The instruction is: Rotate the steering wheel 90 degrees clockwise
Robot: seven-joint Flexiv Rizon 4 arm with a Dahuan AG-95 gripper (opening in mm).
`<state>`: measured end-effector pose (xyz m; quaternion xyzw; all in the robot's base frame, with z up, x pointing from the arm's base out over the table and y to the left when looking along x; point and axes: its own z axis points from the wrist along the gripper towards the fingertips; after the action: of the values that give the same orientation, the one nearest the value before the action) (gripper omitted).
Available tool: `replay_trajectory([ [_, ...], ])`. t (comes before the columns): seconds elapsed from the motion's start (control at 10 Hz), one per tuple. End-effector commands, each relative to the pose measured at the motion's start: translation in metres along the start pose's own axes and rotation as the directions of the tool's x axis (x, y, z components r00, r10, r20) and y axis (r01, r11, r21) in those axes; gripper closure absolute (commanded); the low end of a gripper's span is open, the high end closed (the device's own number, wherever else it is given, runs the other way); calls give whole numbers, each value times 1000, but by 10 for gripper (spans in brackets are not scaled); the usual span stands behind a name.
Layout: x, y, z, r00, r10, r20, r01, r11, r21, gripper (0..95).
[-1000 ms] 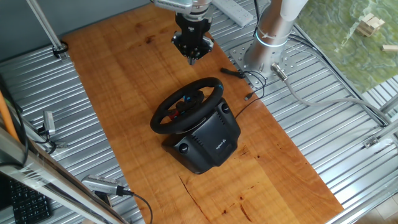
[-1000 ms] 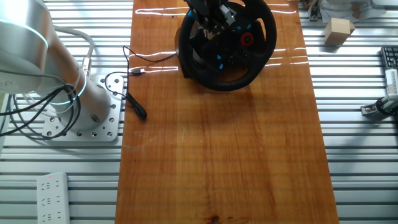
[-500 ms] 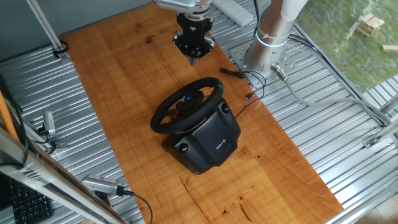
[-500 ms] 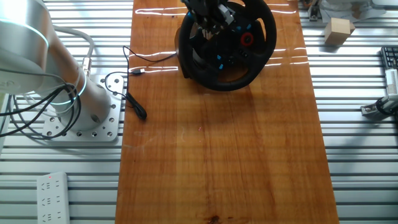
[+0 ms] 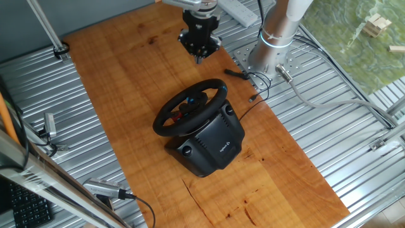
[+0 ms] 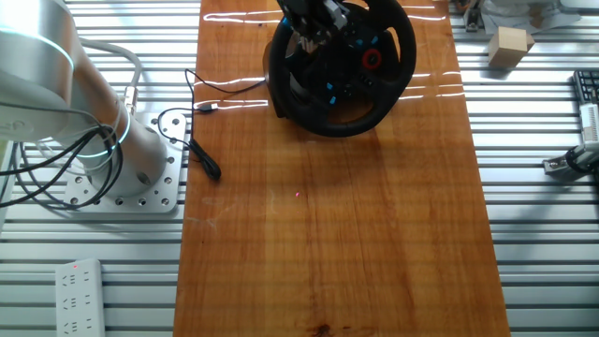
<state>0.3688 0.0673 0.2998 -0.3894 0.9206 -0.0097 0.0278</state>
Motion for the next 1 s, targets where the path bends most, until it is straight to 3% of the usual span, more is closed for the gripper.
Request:
replay_trajectory([
  [0.1,-2,12,-4,998,55,4,-55,998,-7,950],
  [0.7,-38,44,-5,995,99,-7,-99,995,6,950],
  [1.0,-40,61,-1,993,118,-1,-118,993,14,950],
])
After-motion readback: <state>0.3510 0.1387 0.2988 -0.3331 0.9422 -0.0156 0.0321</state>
